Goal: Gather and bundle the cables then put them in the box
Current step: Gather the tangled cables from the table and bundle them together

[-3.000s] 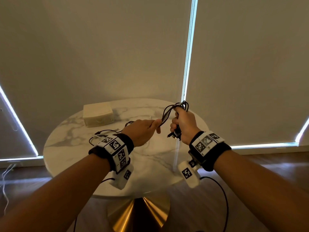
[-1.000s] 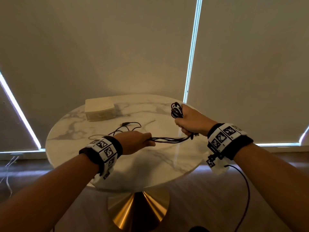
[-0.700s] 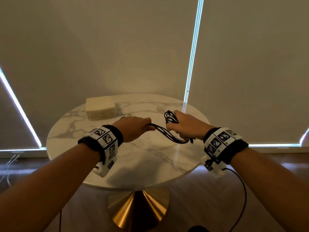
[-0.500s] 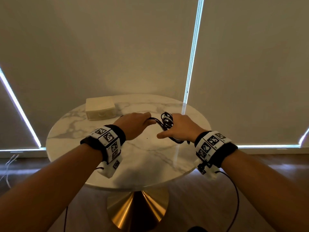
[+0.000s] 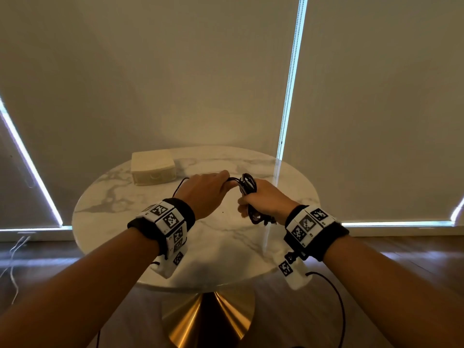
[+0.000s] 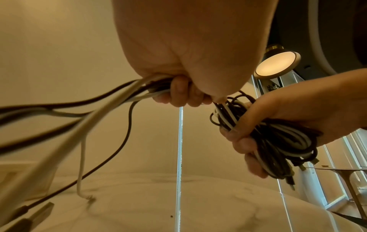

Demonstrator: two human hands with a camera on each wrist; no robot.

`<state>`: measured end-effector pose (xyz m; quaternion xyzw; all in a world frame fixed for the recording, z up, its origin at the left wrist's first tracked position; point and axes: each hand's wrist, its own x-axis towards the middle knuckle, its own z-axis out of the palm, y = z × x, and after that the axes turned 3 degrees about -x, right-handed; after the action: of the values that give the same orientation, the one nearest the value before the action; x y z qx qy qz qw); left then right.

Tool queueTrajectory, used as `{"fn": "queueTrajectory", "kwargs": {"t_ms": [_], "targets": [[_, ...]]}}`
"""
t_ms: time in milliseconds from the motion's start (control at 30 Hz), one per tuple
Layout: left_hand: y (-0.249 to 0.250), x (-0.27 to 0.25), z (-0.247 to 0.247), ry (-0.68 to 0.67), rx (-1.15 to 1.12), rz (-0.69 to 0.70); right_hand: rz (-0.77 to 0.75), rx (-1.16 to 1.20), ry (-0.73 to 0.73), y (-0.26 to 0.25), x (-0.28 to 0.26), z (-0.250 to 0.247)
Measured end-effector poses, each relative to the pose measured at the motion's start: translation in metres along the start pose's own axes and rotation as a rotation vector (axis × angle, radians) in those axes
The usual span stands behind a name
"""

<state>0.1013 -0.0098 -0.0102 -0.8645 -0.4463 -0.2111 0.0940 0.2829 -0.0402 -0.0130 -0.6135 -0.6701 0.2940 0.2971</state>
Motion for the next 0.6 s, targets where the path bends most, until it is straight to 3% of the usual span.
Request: {"fn": "queueTrajectory", "kwargs": {"t_ms": [200,600], "targets": [[0.012,0.000,-0.004,-0.020,-0.057,0.003,0.096,0.107,0.235,0.005,0.000,0.009],[0.019,-0.016,0.011,-0.179,-0.323,-0.090,0.229,0.565,0.426,-0.002,0.014,-0.028]]}}
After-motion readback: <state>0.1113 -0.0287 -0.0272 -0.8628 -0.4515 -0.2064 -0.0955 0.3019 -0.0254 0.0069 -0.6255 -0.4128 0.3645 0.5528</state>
